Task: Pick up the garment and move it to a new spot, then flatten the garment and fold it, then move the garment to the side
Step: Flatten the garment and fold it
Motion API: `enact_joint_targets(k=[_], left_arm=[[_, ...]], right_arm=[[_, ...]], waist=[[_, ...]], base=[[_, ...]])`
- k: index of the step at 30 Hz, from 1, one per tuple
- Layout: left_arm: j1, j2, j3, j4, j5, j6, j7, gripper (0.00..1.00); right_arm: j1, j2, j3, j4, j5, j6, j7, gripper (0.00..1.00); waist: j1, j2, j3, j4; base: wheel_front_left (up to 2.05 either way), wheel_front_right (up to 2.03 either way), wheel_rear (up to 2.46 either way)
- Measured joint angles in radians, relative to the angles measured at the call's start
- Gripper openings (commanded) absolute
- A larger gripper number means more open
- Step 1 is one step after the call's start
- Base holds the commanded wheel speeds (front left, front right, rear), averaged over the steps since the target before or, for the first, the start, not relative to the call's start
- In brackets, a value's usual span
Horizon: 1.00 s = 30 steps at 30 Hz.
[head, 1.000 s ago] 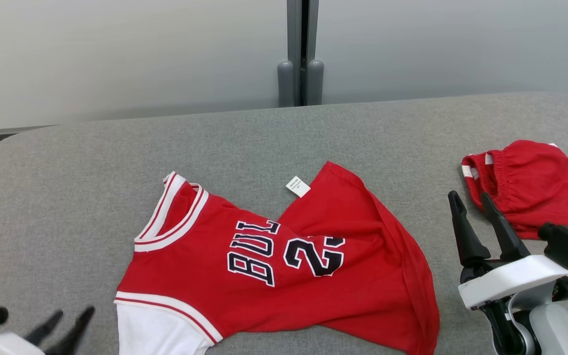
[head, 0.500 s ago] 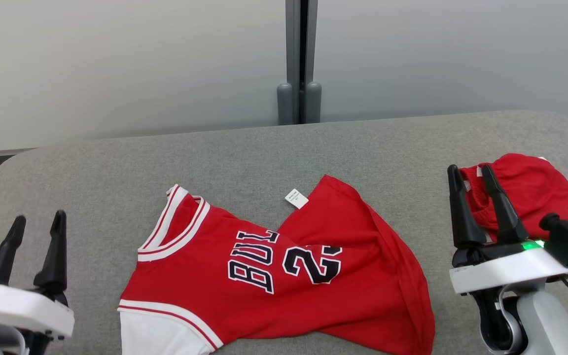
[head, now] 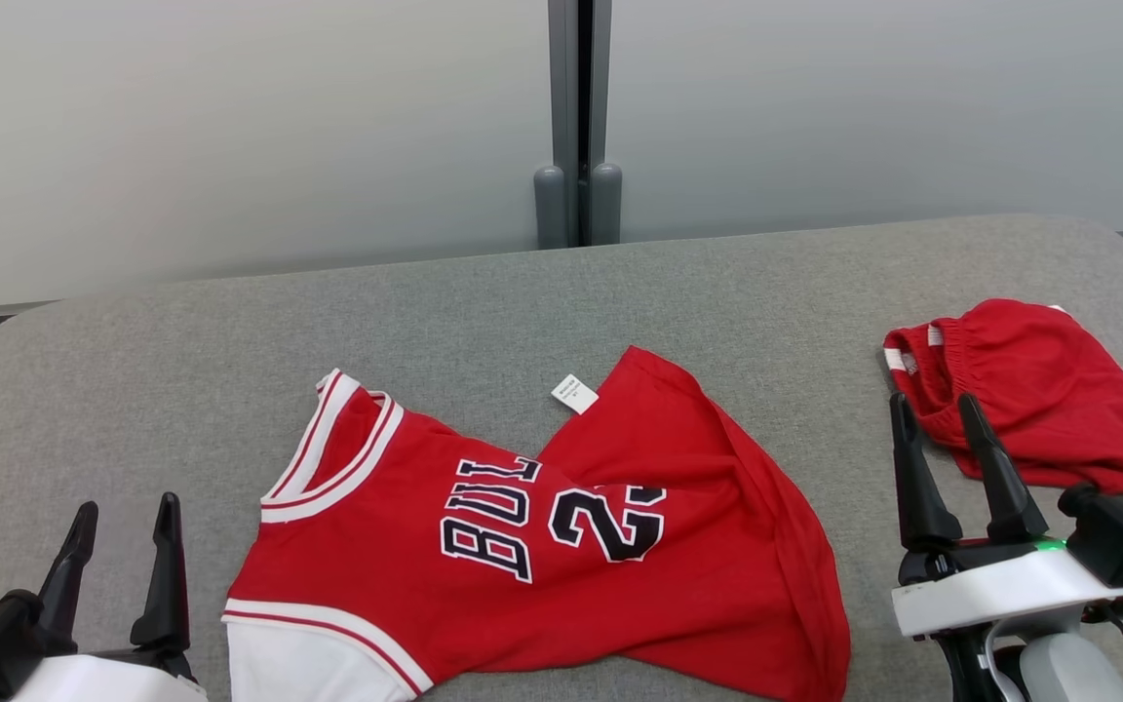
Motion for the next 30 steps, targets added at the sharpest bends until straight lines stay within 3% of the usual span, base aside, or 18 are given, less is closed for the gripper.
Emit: enact_joint_targets(k=[12,18,22,26,30], left_arm=[[-0.003,-0.090,0.097,0.010,0.115,-0.056,0.000,1.00],[0.000,-0.106,0.110,0.032,0.137,-0.079,0.000,1.00],[0.025,-0.084,0.109,0.033,0.120,-0.083,0.058,1.00],[0.068,-0.048,0.107,0.012,0.086,-0.072,0.182,1.00],[0.115,-0.025,0.077,-0.017,0.036,-0.064,0.338,1.00]], right_arm=[[-0.009,0.003,-0.001,-0.012,-0.026,0.000,0.008,1.00],[-0.007,0.003,0.002,-0.026,-0.027,0.000,0.049,1.00],[0.037,-0.034,0.007,-0.017,-0.015,0.000,0.221,1.00],[0.118,-0.064,-0.029,-0.030,0.009,0.000,0.432,1.00],[0.192,-0.040,-0.048,-0.043,0.053,0.000,0.651,1.00]], waist=[[0.0000,0.0000,-0.006,-0.002],[0.0000,0.0000,-0.006,0.000],[0.0000,0.0000,-0.008,0.005],[0.0000,0.0000,-0.004,0.011],[-0.0001,0.0000,0.004,0.013]], base=[[0.00,0.00,0.00],[0.00,0.00,0.00],[0.00,0.00,0.00],[0.00,0.00,0.00],[0.00,0.00,0.00]])
